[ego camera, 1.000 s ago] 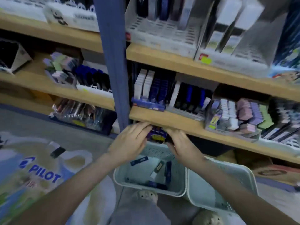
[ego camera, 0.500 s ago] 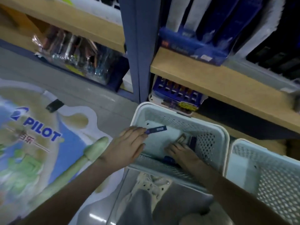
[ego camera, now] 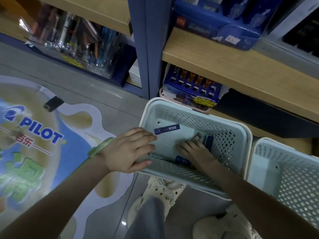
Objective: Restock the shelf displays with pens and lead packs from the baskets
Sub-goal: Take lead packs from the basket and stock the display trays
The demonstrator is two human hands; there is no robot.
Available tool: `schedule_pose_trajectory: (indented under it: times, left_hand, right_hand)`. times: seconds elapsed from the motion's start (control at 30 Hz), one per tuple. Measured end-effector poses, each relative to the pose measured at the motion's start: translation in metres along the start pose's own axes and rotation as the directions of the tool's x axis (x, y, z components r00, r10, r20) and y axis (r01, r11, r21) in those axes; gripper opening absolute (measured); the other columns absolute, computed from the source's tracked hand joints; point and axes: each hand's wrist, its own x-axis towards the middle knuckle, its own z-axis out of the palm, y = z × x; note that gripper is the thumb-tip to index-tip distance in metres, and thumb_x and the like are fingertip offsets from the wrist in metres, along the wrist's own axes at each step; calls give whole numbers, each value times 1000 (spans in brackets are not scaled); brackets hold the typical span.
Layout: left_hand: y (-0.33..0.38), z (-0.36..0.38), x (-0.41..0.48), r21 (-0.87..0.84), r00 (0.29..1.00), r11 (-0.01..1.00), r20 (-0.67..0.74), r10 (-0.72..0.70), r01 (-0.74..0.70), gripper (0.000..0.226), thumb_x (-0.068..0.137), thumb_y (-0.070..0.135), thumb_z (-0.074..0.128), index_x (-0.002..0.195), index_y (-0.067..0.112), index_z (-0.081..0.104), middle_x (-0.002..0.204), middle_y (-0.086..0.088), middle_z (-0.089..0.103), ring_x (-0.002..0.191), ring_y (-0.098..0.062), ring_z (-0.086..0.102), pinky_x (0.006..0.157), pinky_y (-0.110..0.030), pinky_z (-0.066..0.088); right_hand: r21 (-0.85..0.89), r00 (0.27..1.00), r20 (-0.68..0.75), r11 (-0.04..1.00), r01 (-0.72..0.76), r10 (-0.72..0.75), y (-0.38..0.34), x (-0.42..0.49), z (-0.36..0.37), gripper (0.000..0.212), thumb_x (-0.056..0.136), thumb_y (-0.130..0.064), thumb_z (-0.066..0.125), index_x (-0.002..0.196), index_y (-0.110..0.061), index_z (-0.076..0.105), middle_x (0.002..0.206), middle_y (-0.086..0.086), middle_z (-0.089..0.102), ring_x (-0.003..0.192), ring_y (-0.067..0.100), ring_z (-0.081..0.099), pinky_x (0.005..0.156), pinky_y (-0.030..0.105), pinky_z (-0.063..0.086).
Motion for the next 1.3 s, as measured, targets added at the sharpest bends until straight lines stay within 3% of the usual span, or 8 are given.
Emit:
schedule_pose_trajectory:
  times: [0.1,0.27,0.53,0.67,0.8,0.97,1.17,1.3]
  left_hand:
    - [-1,2,-2,-1,1000,1000,18,15,-15,48,98,41,41,94,5,72,115,-16,66,107,-30,60,103,-40,41]
    - [-1,3,-1,-2,1000,1000,12,5,-5,51,99,41,38,96,4,72,117,-16,66,108,-30,61,103,-41,42]
    - [-11,1,-1,56,1000,998,-17,-14,15,43,97,39,44,97,5,72,118,-14,66,111,-29,61,108,-41,37]
    - [-11,5,-2,38,1000,999,-12,-19,20,42,98,36,42,92,8,72,106,-10,69,105,-28,63,109,-40,32]
    - [-10,7,-2,46,999,999,-41,-23,25,44,100,28,34,86,9,71,90,-7,66,101,-26,62,108,-40,31]
    - [-10,9,-2,60,999,998,-39,-27,29,44,99,25,33,85,8,71,88,-8,66,100,-26,60,110,-39,29]
    - [-10,9,-4,55,999,998,-45,-31,34,43,99,23,33,86,8,71,90,-8,66,101,-27,61,111,-39,29]
    - [-10,10,-4,53,998,998,-43,-36,38,42,98,23,34,87,7,71,91,-9,67,102,-27,61,111,-40,29]
  right_hand:
    - [-43,997,-74,999,-8,5,-3,8,-8,78,56,-27,84,128,-15,58,122,7,61,108,27,59,90,40,47]
    - [26,990,-37,991,-135,135,1,17,-15,64,97,-19,44,150,-8,12,153,10,22,141,27,20,116,41,15]
    - [50,983,-29,983,-179,180,11,14,-20,64,86,-12,59,142,-6,30,144,12,35,134,27,32,111,35,21]
    - [126,961,-198,977,-170,193,12,15,-22,52,54,-4,82,102,-2,64,100,15,62,95,31,61,84,34,46]
    - [274,973,-168,956,-108,158,0,14,-18,48,80,5,53,127,-8,47,121,13,55,114,29,50,97,36,34]
    - [224,996,-86,974,-15,35,-13,7,-6,44,92,-14,51,135,-14,39,135,8,45,124,24,41,103,33,30]
    - [225,991,59,965,-131,120,-17,13,-10,47,85,-8,61,129,-5,44,130,13,50,121,27,44,100,34,36]
    - [294,989,-31,947,-128,144,-19,9,-7,48,86,-3,51,132,-8,42,131,13,48,121,27,42,98,34,35]
